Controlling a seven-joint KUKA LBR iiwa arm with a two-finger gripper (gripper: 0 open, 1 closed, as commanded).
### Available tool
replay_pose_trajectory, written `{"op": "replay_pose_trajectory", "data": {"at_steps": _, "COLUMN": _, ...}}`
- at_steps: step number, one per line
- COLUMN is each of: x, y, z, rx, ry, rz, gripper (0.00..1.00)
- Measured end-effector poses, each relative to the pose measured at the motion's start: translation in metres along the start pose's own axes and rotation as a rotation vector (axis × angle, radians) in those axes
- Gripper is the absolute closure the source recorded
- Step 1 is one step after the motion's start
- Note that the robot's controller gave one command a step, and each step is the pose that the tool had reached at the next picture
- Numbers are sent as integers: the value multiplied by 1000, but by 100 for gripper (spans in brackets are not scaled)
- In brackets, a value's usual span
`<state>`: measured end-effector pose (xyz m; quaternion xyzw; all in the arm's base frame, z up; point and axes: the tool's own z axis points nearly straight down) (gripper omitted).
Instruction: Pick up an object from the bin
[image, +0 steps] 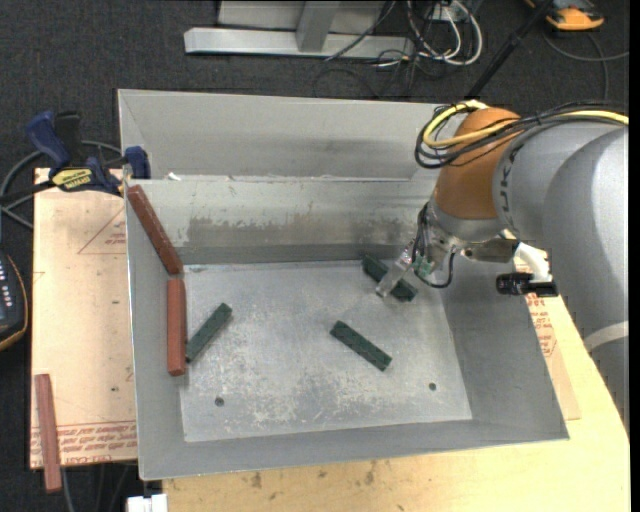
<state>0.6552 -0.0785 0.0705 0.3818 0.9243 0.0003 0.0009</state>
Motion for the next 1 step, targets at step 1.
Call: {"op": "replay_pose_trajectory", "data": {"at_steps": 1, "x": -1, "y": 1, "z": -65, "rx": -5, "ry": -6, "rz": -3, "gripper": 100}}
